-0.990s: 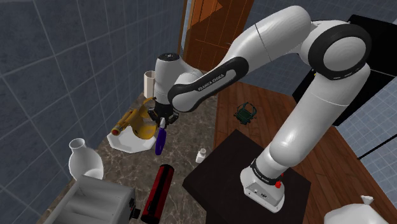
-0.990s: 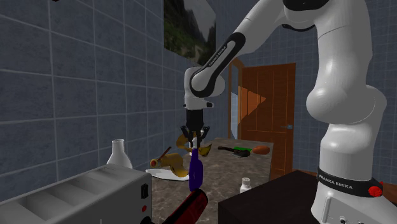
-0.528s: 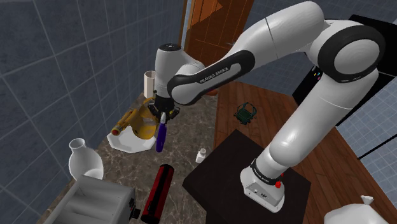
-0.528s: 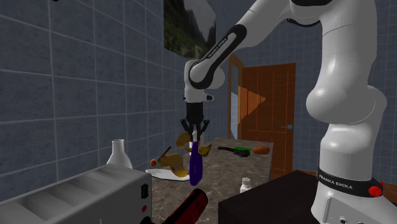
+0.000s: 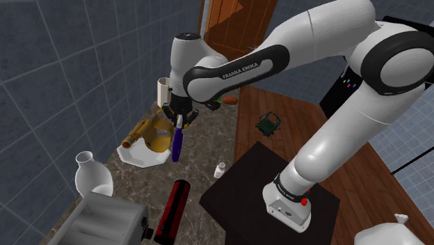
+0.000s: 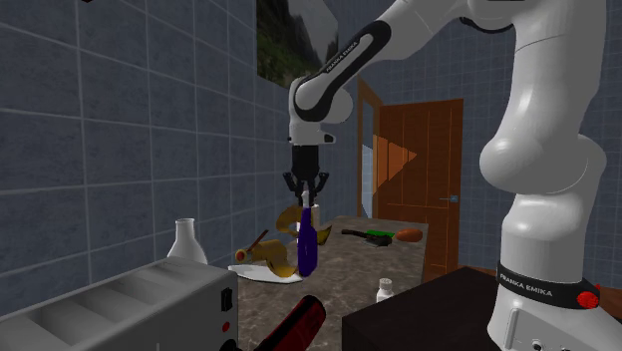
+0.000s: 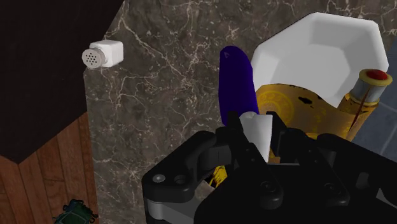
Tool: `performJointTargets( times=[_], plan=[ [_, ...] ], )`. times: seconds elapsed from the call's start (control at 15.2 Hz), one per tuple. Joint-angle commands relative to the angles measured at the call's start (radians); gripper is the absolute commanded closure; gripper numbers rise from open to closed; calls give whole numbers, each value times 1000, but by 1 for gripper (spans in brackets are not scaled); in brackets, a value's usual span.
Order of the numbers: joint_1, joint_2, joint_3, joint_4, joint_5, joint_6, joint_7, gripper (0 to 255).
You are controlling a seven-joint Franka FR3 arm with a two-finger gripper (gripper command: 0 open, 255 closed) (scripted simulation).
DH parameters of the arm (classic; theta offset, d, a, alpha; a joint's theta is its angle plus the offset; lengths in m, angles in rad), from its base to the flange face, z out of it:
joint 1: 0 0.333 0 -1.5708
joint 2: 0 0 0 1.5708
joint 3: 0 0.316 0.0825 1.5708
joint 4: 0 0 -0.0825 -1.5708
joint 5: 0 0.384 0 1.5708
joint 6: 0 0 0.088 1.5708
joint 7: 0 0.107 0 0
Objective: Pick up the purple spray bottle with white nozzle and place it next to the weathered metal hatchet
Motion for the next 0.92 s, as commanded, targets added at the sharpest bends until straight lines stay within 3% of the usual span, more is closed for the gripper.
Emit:
performJointTargets(
  times=[0.0,0.86],
  plan=[
    [0,-12,-1,18,8,-28,-7,255],
    [0,-91,-15,123,53,-203,-46,255]
  ],
)
